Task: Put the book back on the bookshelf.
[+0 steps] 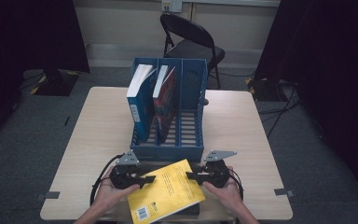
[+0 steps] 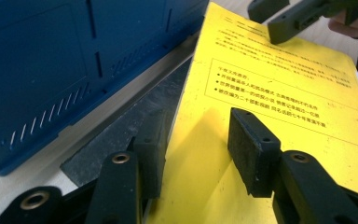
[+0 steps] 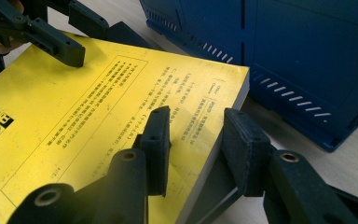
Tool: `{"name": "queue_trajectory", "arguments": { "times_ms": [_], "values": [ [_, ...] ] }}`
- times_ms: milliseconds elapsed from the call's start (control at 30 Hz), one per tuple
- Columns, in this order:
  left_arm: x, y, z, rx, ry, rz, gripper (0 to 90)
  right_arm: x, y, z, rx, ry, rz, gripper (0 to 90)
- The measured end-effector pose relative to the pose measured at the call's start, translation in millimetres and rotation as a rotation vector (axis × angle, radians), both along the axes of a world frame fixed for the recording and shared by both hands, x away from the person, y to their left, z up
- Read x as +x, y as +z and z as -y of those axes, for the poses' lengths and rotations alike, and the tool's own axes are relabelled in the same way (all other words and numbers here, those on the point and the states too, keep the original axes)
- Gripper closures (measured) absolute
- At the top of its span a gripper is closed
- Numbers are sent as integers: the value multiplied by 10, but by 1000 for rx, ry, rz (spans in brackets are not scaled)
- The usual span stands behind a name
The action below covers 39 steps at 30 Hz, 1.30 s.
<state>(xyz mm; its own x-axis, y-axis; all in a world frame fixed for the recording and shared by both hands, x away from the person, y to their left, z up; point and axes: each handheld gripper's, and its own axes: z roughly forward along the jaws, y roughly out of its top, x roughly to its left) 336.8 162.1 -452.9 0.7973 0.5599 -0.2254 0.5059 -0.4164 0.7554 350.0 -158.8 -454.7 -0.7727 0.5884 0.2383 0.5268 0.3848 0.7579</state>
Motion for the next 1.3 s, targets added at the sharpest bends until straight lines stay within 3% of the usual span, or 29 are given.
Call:
{"name": "queue_trajectory", "arguments": {
  "times_ms": [300,400,633,733,933,1067,1167,1300],
  "values": [
    [12,-13,5,-24,14,-33,584,62,3,-92,-3,7,3,636],
    [0,-10,28,-16,7,-17,583,90,4,-168,-7,14,11,641],
    [1,6,25,-8,12,-44,574,101,9,-243,-17,25,33,641],
    [-6,16,21,2,10,-38,579,95,13,-231,-10,44,15,572],
    [20,40,-27,14,-10,-53,623,-21,56,-159,1,51,21,548],
    [14,45,-33,22,-8,-45,614,-193,80,-12,16,42,22,537],
    [16,48,-34,36,37,-32,530,-283,61,96,-3,25,15,514],
    [50,53,-23,35,10,-41,541,-392,9,188,-24,13,2,470]
  ]
}}
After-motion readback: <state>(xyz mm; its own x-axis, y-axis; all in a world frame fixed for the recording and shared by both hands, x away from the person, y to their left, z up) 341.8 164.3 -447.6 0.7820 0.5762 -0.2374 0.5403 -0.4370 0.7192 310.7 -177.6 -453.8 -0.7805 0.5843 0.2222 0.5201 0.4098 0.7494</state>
